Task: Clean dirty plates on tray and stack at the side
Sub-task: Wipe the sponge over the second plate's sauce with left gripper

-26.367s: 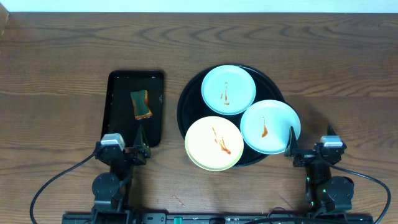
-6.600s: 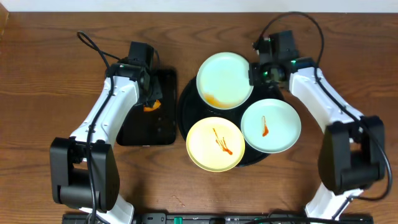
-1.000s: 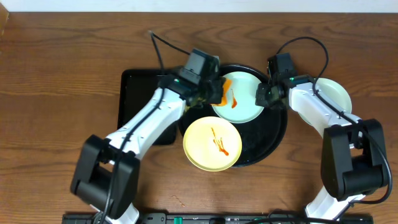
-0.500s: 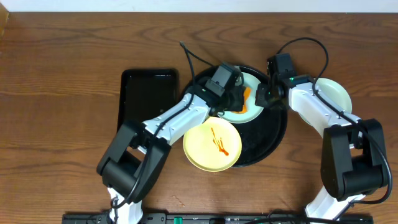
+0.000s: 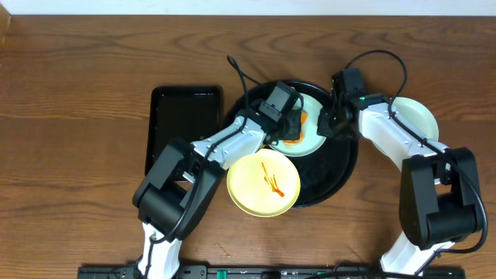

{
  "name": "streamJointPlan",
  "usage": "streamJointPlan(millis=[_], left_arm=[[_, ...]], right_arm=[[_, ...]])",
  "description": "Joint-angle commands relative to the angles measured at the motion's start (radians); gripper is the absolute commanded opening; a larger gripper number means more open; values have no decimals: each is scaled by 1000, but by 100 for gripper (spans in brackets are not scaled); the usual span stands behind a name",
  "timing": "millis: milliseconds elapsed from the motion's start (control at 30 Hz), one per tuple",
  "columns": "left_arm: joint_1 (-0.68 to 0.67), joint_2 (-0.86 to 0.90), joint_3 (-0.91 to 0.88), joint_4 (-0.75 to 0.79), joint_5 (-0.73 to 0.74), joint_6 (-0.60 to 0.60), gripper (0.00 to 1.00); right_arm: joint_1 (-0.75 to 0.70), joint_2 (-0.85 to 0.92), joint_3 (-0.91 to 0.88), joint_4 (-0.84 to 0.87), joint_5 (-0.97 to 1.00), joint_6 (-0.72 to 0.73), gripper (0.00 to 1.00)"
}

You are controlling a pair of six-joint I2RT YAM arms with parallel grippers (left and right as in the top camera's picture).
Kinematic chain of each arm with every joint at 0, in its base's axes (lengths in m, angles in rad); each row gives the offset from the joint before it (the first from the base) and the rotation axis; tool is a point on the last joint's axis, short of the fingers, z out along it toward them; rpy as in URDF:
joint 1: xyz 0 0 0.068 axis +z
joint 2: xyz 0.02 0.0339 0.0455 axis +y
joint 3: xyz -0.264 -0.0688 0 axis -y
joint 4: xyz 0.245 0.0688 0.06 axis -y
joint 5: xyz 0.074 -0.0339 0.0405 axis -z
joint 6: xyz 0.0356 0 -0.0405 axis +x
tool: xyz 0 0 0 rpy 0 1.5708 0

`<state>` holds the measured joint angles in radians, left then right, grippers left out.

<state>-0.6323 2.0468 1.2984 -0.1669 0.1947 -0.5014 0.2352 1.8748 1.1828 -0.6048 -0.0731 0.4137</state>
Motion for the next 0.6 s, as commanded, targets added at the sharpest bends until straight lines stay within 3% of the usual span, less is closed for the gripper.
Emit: streamJointPlan(millis=[0,267,467,567], left_arm=[[66,33,-1,-8,-57,-9,8],[162,8,13,-109,40,60,7],[166,-145,14,-221,130,121,7],[172,-234,14,-256,109,157,7]], right_arm=[[13,5,10,-8,-13,9,1],[13,5,10,-13,-13,9,1],[13,5,10,-4,-6,9,1],[13,5,10,3,-6,9,1]])
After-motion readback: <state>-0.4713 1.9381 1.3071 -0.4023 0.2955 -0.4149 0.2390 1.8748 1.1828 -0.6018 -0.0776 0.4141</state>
